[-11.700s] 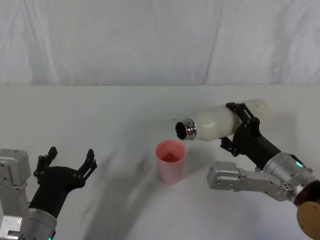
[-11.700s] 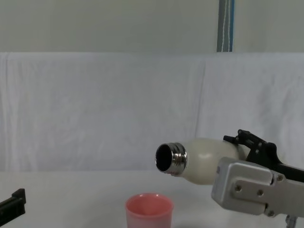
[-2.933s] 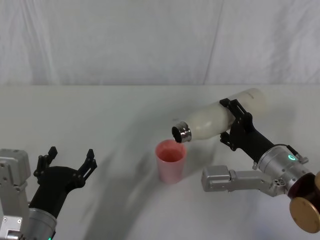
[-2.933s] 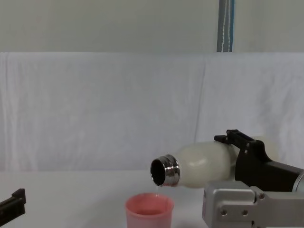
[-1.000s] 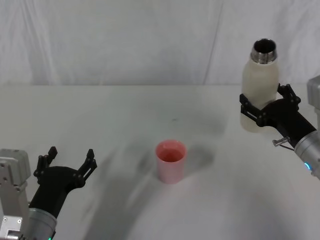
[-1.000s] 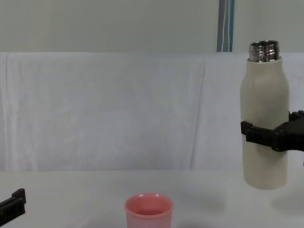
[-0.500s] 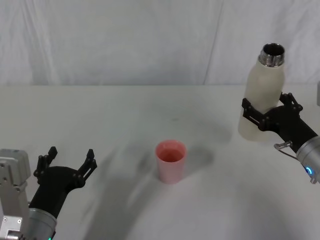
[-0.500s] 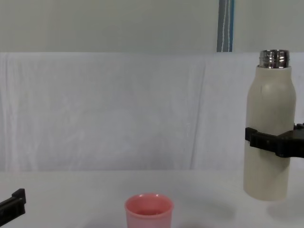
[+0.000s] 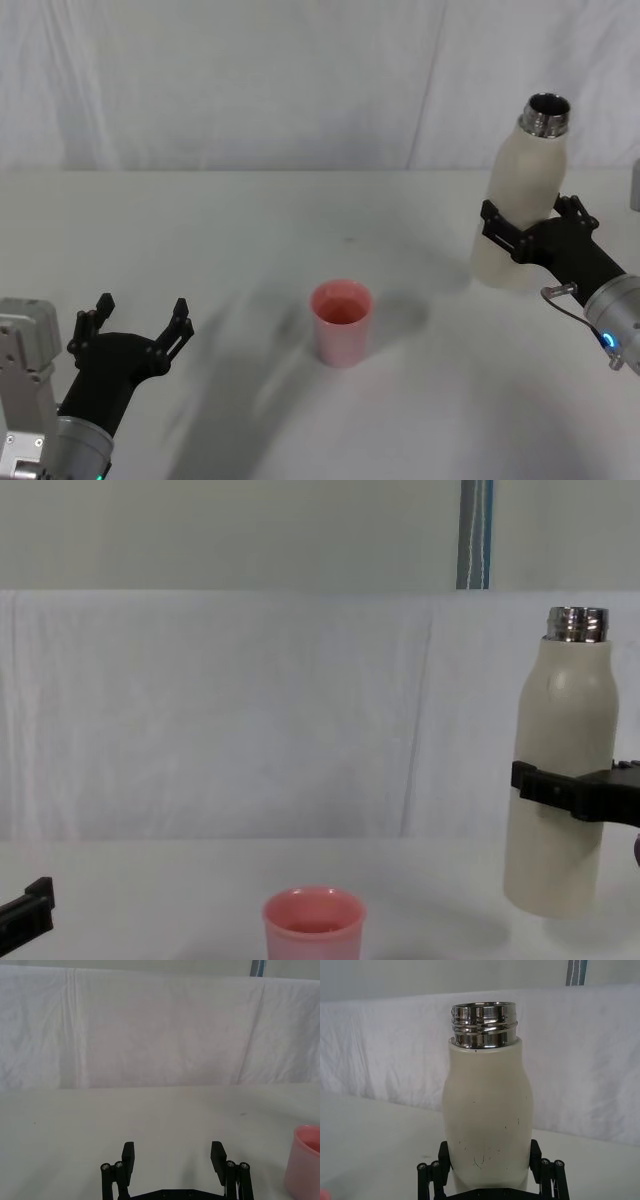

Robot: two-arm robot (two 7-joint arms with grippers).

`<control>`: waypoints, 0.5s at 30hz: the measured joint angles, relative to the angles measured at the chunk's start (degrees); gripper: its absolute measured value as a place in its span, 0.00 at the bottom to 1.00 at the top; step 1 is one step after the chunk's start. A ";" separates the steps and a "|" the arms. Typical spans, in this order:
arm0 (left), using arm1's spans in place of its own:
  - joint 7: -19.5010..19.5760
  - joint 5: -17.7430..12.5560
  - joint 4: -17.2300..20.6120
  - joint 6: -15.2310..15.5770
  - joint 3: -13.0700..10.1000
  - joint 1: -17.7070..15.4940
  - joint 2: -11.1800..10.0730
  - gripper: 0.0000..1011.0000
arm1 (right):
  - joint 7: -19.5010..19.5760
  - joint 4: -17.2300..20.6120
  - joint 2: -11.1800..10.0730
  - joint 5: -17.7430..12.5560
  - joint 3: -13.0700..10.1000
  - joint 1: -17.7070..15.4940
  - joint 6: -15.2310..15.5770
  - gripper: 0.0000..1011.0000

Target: Grasp the thermos with one hand and pour water into the cup lid.

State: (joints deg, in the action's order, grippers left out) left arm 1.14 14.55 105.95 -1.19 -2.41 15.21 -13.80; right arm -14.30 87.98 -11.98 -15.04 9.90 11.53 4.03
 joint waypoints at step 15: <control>0.00 0.00 0.00 0.00 0.00 0.00 0.00 0.99 | 0.53 -2.63 0.49 -1.28 1.28 2.06 -0.10 0.94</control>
State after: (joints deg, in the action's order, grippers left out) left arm 1.14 14.54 105.95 -1.19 -2.41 15.21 -13.81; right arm -13.77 85.36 -11.49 -16.32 11.18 13.59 3.94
